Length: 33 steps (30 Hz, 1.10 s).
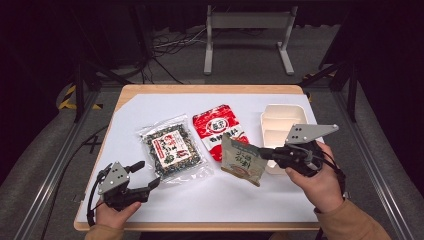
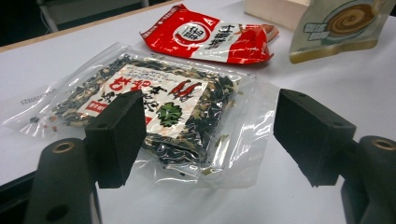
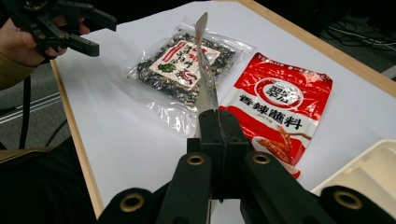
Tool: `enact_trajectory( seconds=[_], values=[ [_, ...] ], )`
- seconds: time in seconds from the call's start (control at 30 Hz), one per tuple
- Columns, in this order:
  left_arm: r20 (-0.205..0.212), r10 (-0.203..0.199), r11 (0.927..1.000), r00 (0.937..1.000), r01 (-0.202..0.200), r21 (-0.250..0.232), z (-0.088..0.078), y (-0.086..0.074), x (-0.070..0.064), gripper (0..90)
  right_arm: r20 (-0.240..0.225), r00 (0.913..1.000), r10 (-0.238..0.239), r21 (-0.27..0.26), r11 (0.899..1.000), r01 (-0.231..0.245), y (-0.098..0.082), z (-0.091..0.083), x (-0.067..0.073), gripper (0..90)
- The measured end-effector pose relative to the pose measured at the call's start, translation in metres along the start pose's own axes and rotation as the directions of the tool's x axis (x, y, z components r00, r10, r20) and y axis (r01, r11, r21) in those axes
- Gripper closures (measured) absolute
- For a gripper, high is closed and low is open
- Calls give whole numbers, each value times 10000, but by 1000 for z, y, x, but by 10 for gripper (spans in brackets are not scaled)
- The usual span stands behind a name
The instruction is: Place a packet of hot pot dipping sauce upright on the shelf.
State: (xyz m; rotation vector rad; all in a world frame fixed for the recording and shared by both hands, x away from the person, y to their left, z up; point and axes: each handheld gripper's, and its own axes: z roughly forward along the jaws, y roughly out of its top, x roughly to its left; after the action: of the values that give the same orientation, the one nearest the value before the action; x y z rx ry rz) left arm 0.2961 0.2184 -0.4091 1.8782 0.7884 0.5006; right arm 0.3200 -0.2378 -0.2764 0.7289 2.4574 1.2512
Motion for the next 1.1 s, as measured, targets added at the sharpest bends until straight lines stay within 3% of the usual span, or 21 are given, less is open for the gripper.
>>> enact_trajectory(
  seconds=[0.33, 0.5, 0.83, 1.1],
  values=[
    [-500, -260, 9996, 9984, 266, 104, 3, -5, 9, 250, 223, 9996, -145, -159, 9998, 149, 12, -8, -6, 900],
    [-677, -576, 9983, 9960, 577, 0, 1, -7, 14, 249, 467, 9986, -233, -236, 9994, 244, 23, -14, -12, 900],
    [-934, -644, 9978, 9935, 653, 61, 0, -8, 16, 248, 951, 9931, -685, -405, 9965, 726, 44, -29, -23, 900],
    [-1063, -748, 9971, 9915, 757, 44, 0, -8, 16, 248, 1094, 9908, -800, -364, 9958, 844, 50, -33, -34, 900]
  ],
)
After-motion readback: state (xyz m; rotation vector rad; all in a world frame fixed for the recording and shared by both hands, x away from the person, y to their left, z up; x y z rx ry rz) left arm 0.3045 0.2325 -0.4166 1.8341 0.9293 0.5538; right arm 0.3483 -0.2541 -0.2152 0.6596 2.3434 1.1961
